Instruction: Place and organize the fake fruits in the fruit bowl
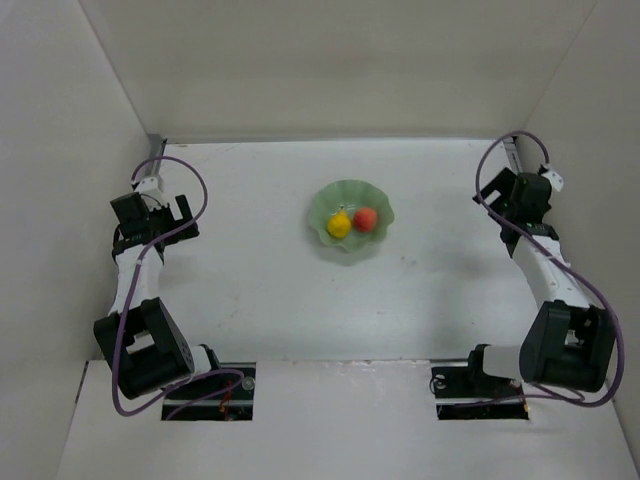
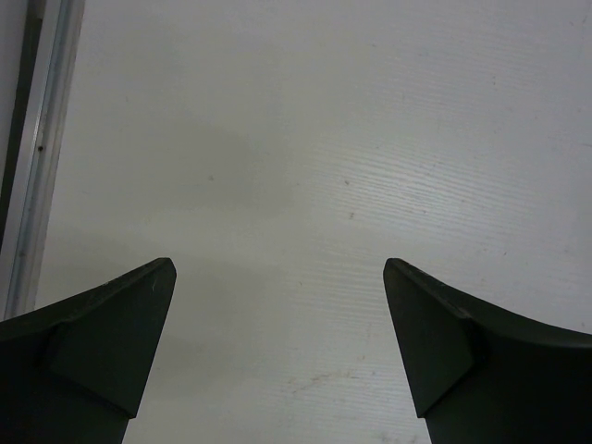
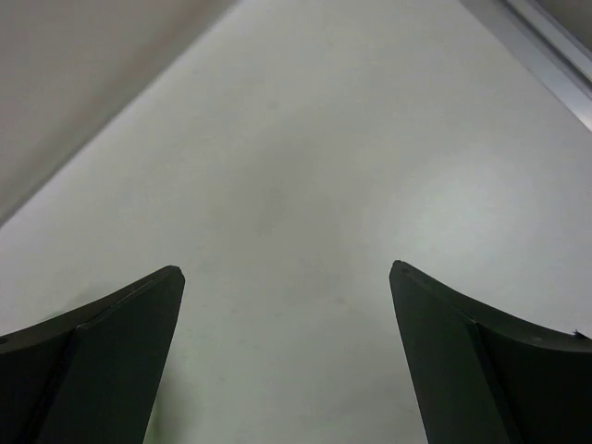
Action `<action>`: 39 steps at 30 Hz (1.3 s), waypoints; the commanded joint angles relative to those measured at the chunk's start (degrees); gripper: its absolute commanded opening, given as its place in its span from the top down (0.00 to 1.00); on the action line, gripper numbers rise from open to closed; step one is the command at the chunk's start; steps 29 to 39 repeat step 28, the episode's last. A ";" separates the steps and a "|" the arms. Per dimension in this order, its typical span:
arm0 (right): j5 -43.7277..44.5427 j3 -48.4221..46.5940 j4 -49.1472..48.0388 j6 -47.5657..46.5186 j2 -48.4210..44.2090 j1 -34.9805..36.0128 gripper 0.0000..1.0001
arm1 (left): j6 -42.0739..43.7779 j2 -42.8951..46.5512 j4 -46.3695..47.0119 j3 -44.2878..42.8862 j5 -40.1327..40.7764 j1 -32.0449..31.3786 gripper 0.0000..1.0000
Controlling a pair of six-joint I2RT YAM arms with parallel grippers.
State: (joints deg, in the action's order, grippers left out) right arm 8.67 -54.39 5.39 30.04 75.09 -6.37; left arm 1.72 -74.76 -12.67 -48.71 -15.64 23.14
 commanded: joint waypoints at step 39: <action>-6.82 10.45 -1.78 2.21 -7.50 -10.11 0.00 | -2.06 0.05 -1.22 -3.59 1.58 -0.77 0.00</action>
